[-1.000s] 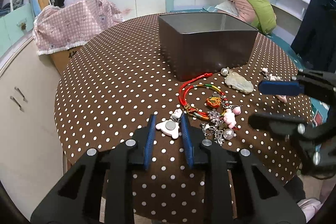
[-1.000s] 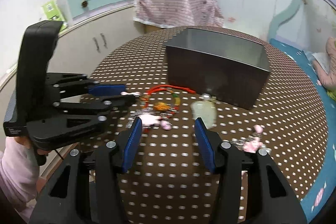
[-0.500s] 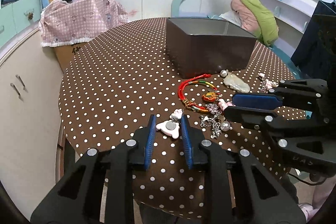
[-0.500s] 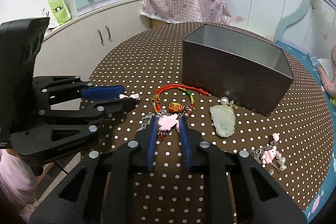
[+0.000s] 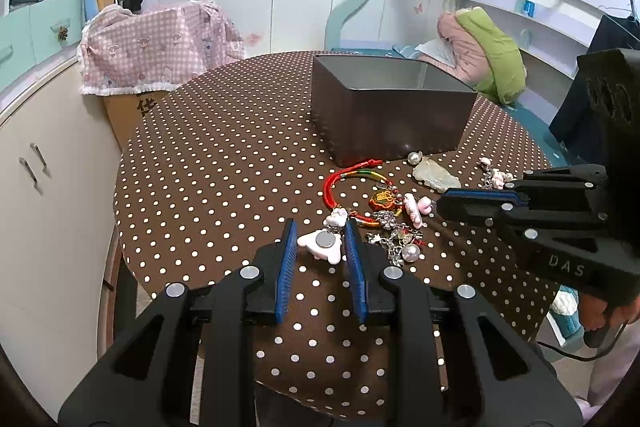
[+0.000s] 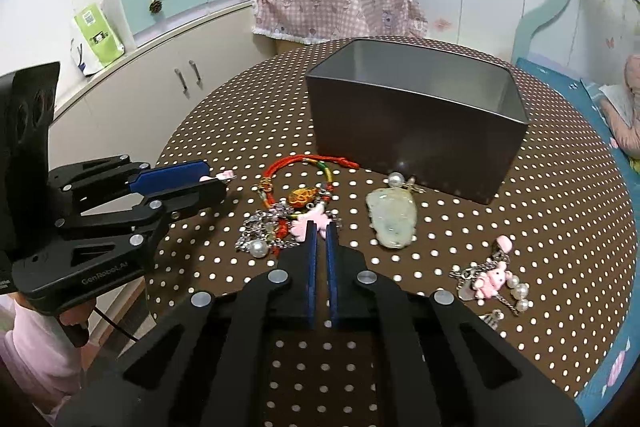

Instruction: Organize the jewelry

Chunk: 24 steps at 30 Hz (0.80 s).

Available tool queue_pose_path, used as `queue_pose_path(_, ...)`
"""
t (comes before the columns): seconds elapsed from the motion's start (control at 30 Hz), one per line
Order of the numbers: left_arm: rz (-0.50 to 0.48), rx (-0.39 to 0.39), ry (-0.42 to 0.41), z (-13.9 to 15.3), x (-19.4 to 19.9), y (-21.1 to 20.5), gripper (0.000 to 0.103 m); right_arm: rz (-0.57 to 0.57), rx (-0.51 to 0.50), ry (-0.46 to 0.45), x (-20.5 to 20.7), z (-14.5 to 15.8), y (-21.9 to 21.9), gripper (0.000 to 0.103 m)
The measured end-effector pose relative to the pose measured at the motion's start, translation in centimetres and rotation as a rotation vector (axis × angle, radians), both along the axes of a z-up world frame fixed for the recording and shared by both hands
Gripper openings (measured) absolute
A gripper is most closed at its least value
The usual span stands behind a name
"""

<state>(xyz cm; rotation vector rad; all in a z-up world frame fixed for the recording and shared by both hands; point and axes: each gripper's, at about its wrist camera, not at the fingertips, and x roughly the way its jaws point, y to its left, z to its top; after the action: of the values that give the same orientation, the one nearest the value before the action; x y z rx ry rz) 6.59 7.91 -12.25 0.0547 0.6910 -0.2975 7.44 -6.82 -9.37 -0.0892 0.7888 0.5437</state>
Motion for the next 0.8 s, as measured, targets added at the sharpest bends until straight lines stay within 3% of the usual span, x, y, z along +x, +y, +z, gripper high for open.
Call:
queue_pose_path(0.07, -0.002, -0.002, 0.001, 0.0, 0.0, -0.1, 0.024, -0.014, 0.001, 0.000, 0.1, 0.0, 0.1, 0.008)
queue_pose_path(0.13, -0.002, -0.004, 0.004, -0.1, 0.0, -0.1, 0.024, -0.005, -0.007, -0.003, 0.3, 0.0, 0.6, 0.021)
queue_pose_path(0.17, -0.002, -0.003, 0.005, -0.1, 0.0, -0.2, 0.024, -0.014, -0.024, -0.008, 0.3, -0.2, 0.8, 0.032)
queue_pose_path(0.2, -0.001, -0.003, 0.006, -0.1, 0.1, -0.2, 0.024, -0.019, -0.034, -0.010, 0.4, -0.3, 0.9, 0.033)
queue_pose_path(0.37, -0.002, -0.006, 0.007, -0.2, 0.1, -0.2, 0.024, -0.016, -0.014, 0.013, 1.0, -1.1, 0.6, 0.031)
queue_pose_path(0.47, 0.000, -0.004, 0.010, -0.3, 0.1, -0.2, 0.024, -0.012, -0.012, 0.016, 1.1, -1.1, 0.4, 0.012)
queue_pose_path(0.8, -0.011, -0.013, 0.001, 0.0, 0.2, -0.5, 0.024, -0.023, 0.012, 0.012, 0.8, -0.5, -0.6, 0.011)
